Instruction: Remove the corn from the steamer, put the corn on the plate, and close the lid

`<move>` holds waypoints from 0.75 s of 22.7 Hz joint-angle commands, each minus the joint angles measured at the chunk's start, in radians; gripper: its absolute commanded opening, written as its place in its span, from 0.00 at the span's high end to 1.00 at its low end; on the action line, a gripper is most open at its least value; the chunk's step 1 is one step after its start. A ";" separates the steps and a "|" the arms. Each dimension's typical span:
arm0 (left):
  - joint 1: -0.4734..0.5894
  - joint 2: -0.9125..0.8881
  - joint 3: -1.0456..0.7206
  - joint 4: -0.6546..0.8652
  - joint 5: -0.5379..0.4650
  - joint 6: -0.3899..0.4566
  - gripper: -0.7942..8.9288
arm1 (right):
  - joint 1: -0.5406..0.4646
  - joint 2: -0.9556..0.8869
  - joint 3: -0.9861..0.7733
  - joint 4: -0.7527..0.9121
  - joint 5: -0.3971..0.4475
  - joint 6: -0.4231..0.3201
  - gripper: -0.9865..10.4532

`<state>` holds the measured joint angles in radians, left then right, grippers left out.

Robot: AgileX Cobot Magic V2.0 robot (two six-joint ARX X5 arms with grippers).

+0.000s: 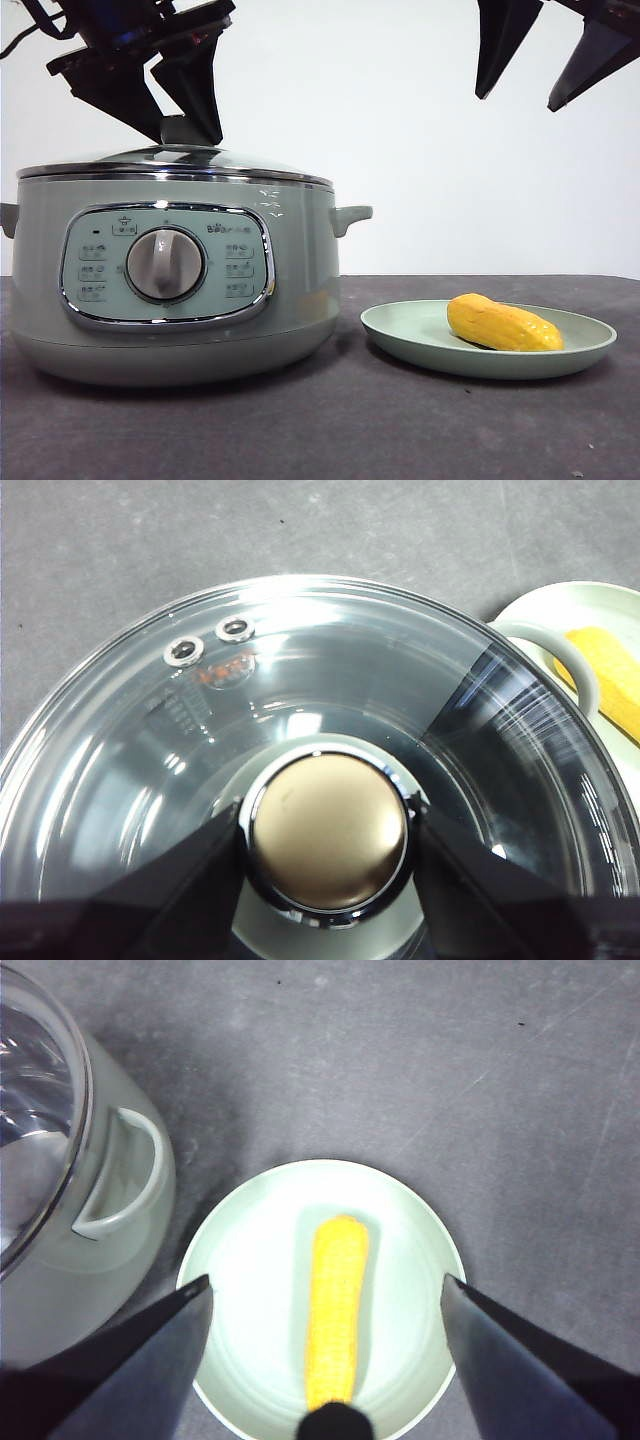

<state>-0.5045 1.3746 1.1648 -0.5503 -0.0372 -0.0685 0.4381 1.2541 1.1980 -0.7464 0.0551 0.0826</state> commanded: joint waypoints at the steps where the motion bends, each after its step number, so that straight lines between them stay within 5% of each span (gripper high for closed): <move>1: 0.006 0.004 -0.005 0.012 0.035 0.012 0.44 | 0.000 0.000 -0.008 0.005 0.003 0.006 0.58; 10: 0.006 -0.177 0.016 0.018 0.042 -0.008 0.45 | 0.000 -0.015 -0.008 0.001 -0.005 -0.027 0.59; 12: 0.006 -0.274 0.016 -0.045 0.034 -0.006 0.59 | 0.002 -0.045 -0.015 -0.003 -0.005 -0.030 0.60; 14: 0.006 -0.357 0.016 -0.111 -0.023 0.003 0.87 | 0.009 -0.101 -0.048 0.019 -0.004 -0.029 0.77; 16: 0.006 -0.426 0.003 -0.158 -0.106 0.024 0.93 | 0.018 -0.183 -0.128 0.092 -0.003 -0.027 0.93; 17: 0.006 -0.467 -0.021 -0.161 -0.125 0.024 0.93 | 0.022 -0.233 -0.184 0.143 0.000 -0.023 0.93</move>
<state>-0.5018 0.9150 1.1599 -0.7059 -0.1532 -0.0597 0.4583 1.0225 1.0332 -0.6048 0.0528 0.0601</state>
